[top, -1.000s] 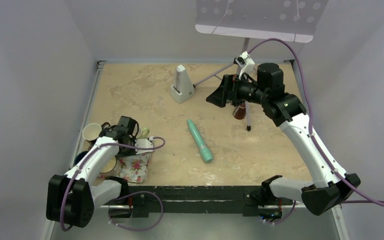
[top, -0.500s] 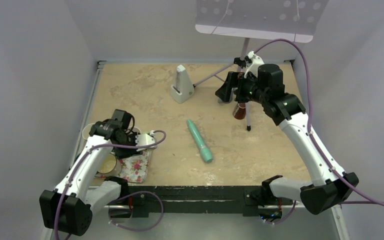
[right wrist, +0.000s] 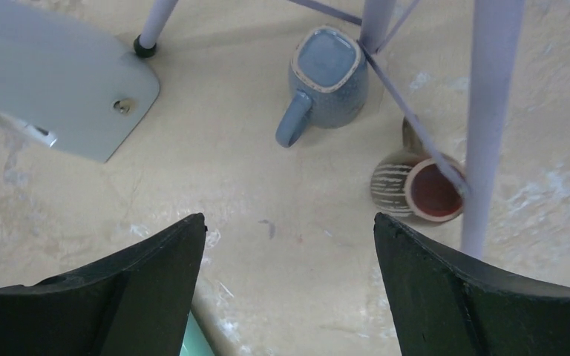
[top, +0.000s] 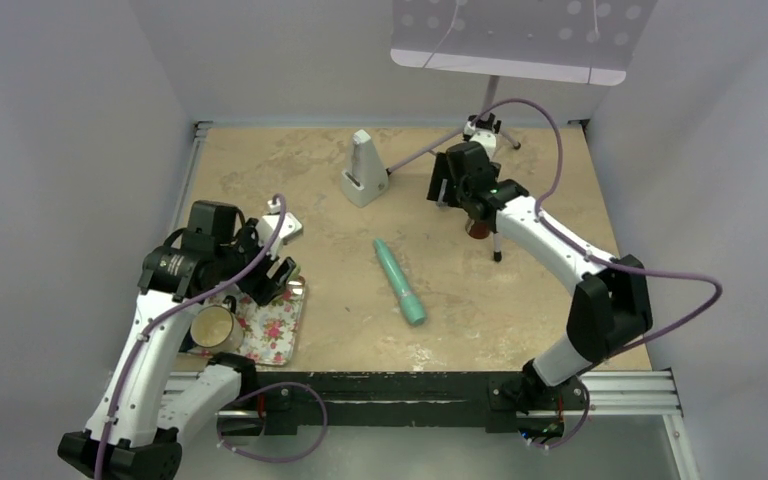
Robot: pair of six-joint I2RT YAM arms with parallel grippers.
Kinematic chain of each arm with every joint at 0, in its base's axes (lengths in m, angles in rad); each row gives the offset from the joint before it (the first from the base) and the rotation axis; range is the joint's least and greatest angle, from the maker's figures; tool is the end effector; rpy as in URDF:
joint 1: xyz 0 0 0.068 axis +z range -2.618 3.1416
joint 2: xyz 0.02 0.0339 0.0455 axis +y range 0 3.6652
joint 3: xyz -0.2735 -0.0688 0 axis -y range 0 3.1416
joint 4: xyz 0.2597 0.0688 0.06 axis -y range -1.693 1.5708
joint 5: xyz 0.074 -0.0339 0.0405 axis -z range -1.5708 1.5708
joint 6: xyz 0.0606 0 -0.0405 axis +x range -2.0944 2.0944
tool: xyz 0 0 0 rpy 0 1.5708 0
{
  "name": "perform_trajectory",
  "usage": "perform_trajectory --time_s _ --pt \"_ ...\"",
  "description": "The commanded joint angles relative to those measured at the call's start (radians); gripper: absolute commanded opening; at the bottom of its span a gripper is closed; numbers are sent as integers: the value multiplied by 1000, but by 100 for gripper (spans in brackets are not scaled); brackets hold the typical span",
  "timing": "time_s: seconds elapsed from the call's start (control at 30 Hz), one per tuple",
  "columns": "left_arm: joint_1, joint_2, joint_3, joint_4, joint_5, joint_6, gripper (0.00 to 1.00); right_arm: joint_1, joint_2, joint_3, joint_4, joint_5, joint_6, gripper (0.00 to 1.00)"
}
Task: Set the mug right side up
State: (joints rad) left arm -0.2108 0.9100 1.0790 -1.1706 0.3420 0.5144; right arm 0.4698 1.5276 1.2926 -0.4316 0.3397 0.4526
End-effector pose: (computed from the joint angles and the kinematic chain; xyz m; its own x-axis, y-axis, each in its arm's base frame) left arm 0.1607 -0.0552 0.3218 -0.5331 0.5881 -0.6082 0.7308 0.6824 0.0192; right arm 0.3460 0.1530 0.3035 -0.5804 0.1678 -0.7969 0.0672 0.9851 0.1584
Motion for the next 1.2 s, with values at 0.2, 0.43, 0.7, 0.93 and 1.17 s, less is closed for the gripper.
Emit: perform_trajectory --time_s 0.2,0.43,0.7,0.93,1.17 --pt "-2 -69 54 96 -14 -252 77 38 298 77 71 343 590 74" --pt "-3 -103 44 109 8 -249 77 35 456 202 -14 371 629 63" --pt "-3 -109 39 121 19 -239 77 -11 522 261 -30 352 606 61" --pt "-3 -104 43 127 22 -239 77 -42 539 252 32 271 534 14" --pt "-3 -102 48 116 29 -251 77 -47 470 199 105 147 451 0"
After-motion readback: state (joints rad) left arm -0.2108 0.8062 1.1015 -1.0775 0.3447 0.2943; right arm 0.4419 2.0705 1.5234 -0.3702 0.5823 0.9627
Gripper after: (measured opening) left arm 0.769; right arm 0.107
